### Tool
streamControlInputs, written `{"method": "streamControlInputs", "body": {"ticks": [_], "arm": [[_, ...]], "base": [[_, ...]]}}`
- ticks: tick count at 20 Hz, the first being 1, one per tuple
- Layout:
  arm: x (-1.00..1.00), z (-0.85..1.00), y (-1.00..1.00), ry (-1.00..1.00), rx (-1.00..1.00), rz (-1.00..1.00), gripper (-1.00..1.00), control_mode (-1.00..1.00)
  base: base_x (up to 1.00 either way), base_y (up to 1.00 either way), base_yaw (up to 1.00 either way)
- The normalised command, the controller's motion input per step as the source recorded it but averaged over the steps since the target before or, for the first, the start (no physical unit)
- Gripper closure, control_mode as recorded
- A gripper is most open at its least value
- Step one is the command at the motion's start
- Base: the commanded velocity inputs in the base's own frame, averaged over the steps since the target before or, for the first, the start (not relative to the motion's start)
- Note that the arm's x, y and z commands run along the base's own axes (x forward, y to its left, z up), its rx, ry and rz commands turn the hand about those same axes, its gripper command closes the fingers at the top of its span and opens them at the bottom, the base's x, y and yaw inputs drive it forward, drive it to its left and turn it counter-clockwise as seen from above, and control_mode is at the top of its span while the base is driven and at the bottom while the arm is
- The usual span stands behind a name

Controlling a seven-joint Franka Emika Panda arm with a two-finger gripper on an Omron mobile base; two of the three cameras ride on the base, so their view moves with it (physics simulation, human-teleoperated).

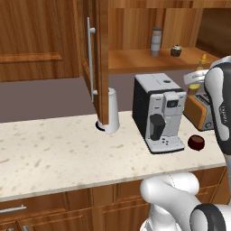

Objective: Pick the cinnamon and honey bottle from the cabinet and place them next to the mug.

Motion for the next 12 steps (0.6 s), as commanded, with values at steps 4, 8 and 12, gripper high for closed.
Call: {"method": "streamControlInputs", "body": {"ticks": [4,8,12], "arm": [[-0.45,-0.39,-0.39,0.0,0.0,0.07,1.0,-1.0],[-0.08,-0.56,-0.21,0.05,0.0,0.01,1.0,-1.0],[0.0,-0.69,-0.27,0.11,0.0,0.0,1.0,-1.0]], "base": [[0.0,0.0,0.0],[0.0,0.0,0.0],[0.0,0.0,0.0]]}}
